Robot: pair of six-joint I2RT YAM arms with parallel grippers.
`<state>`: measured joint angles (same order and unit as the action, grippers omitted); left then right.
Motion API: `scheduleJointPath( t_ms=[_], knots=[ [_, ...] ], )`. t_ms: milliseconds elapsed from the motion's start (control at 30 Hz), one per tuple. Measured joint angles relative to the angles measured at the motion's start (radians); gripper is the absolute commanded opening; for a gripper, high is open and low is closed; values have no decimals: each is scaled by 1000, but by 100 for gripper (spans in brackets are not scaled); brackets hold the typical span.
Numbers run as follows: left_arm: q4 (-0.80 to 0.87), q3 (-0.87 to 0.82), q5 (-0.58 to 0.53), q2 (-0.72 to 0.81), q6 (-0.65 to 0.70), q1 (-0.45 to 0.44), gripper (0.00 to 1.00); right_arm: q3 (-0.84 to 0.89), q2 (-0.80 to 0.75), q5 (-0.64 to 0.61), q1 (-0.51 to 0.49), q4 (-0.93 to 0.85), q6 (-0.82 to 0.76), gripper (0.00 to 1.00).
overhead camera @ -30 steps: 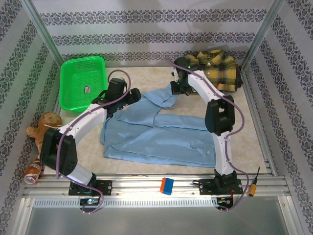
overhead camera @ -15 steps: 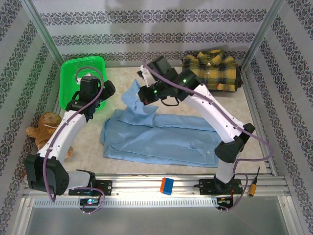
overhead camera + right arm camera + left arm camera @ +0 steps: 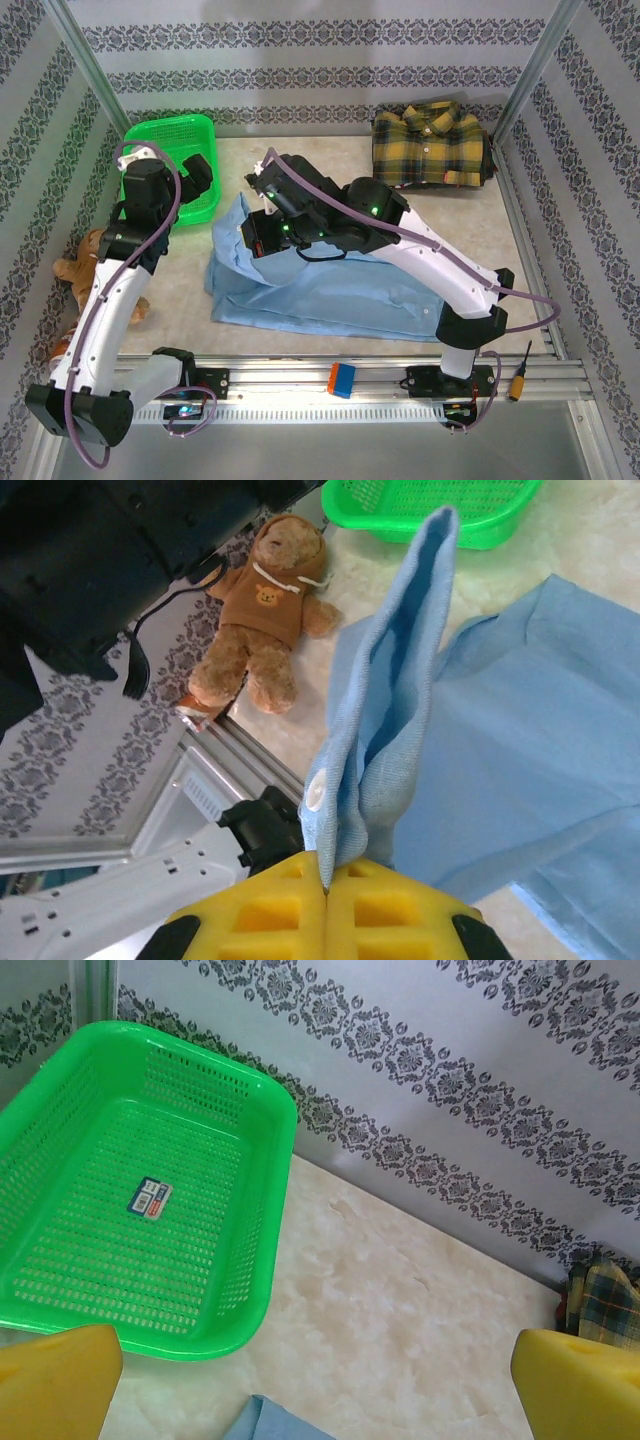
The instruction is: Fold and stack the long sleeve shirts
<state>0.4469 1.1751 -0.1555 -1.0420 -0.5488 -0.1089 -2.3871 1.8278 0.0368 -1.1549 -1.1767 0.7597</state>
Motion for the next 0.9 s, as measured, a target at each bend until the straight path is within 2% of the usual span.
scheduleJointPath(
  t_ms=[133, 233, 333, 567, 733, 900],
  knots=[
    [12, -4, 4, 9, 0, 0, 100, 77, -16, -11, 9, 24, 35, 0],
    [18, -8, 20, -5, 0, -2, 100, 250, -61, -10, 49, 85, 49, 0],
    [18, -10, 31, -44, 3, -30, 100, 465, -117, -9, 135, 175, 56, 0],
    [44, -18, 74, -192, 16, -212, 100, 945, -330, -2, 419, 367, 50, 0],
    [43, -21, 89, -230, -3, -320, 100, 1189, -485, 12, 549, 462, 24, 0],
    [42, -21, 135, -338, -37, -415, 100, 1411, -583, 53, 716, 582, -1, 0]
  ],
)
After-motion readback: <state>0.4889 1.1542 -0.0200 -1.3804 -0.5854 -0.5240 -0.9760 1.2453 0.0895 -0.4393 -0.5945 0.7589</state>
